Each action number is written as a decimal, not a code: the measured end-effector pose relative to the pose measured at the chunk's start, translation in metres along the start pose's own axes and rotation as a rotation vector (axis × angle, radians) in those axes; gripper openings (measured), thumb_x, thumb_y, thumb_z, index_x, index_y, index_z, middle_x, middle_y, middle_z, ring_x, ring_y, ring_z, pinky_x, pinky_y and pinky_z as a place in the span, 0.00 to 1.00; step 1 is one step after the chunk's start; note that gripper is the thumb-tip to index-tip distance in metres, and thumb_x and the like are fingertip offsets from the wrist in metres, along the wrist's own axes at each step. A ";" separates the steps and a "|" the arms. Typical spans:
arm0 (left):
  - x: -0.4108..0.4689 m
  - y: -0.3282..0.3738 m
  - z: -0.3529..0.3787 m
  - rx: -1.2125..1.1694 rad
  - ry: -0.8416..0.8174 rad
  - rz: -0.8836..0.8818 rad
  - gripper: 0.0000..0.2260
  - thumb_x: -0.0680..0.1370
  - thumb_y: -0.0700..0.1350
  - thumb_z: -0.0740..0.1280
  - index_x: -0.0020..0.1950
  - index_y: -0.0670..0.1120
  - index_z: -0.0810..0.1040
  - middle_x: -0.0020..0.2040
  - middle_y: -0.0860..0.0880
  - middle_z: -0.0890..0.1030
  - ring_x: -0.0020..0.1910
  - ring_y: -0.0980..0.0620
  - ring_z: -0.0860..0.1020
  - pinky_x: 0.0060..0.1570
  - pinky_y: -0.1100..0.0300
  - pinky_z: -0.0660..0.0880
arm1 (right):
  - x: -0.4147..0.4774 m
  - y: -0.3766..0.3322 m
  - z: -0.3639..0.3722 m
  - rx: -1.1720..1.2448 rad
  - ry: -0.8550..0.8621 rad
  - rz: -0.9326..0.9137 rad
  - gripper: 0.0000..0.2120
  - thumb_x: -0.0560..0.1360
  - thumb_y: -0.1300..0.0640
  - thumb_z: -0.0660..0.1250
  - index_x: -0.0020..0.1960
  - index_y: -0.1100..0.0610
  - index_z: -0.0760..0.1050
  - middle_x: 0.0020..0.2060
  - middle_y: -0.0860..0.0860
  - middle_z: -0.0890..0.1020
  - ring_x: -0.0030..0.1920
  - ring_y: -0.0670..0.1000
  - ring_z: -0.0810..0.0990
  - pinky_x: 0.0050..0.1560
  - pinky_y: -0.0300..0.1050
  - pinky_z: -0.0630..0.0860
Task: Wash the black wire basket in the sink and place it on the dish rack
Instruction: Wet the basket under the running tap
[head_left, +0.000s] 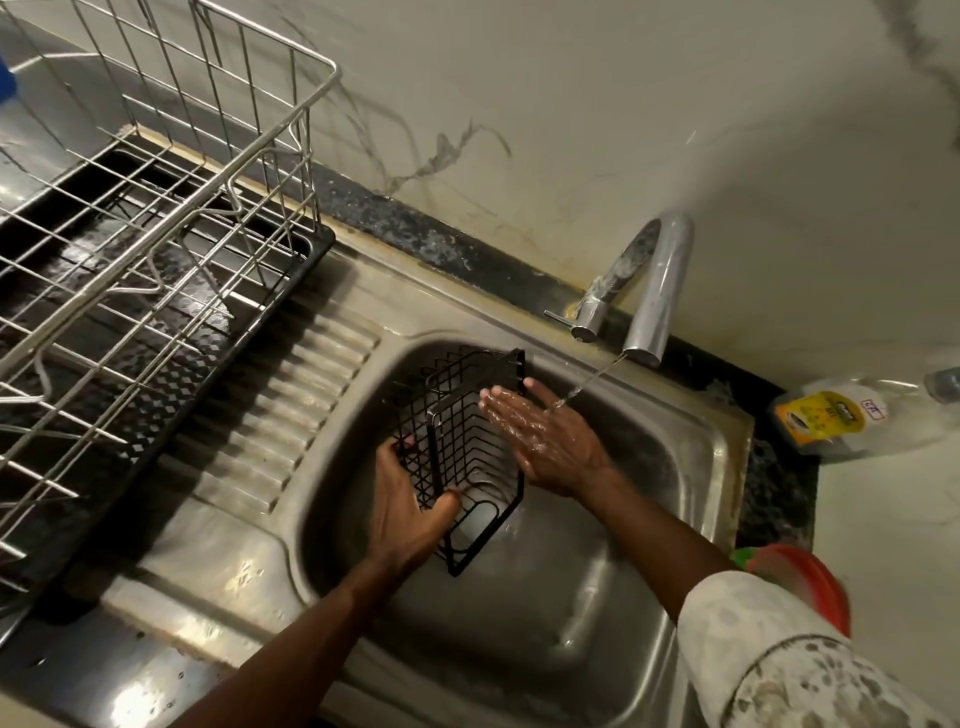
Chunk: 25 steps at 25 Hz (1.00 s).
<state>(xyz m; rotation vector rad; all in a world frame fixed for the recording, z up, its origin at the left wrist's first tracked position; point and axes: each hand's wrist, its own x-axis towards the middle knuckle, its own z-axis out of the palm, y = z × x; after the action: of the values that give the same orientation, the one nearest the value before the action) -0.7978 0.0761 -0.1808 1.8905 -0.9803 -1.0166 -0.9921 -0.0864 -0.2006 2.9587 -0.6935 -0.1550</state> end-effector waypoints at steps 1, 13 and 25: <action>0.003 -0.001 -0.002 0.011 -0.073 -0.002 0.39 0.64 0.61 0.72 0.71 0.47 0.64 0.66 0.50 0.72 0.64 0.57 0.71 0.68 0.56 0.71 | 0.002 0.003 -0.001 -0.004 0.005 -0.001 0.35 0.78 0.57 0.61 0.82 0.58 0.53 0.81 0.54 0.53 0.81 0.51 0.51 0.80 0.57 0.49; 0.012 0.009 -0.009 0.053 -0.028 -0.098 0.44 0.53 0.58 0.87 0.63 0.54 0.69 0.57 0.58 0.78 0.56 0.57 0.79 0.58 0.62 0.76 | -0.015 0.002 -0.001 0.141 0.129 -0.052 0.35 0.72 0.69 0.58 0.79 0.62 0.60 0.79 0.58 0.61 0.80 0.56 0.56 0.79 0.55 0.55; 0.022 0.017 0.006 0.178 -0.018 0.032 0.33 0.58 0.53 0.87 0.52 0.58 0.69 0.48 0.59 0.77 0.50 0.57 0.77 0.52 0.66 0.72 | -0.004 0.004 0.010 0.051 0.482 0.276 0.10 0.75 0.63 0.67 0.55 0.60 0.84 0.52 0.60 0.85 0.53 0.60 0.84 0.55 0.55 0.78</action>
<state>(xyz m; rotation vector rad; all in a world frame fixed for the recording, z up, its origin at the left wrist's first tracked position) -0.7993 0.0487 -0.1751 2.0054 -1.1406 -0.9562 -0.9982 -0.0886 -0.2093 2.7335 -1.0169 0.5801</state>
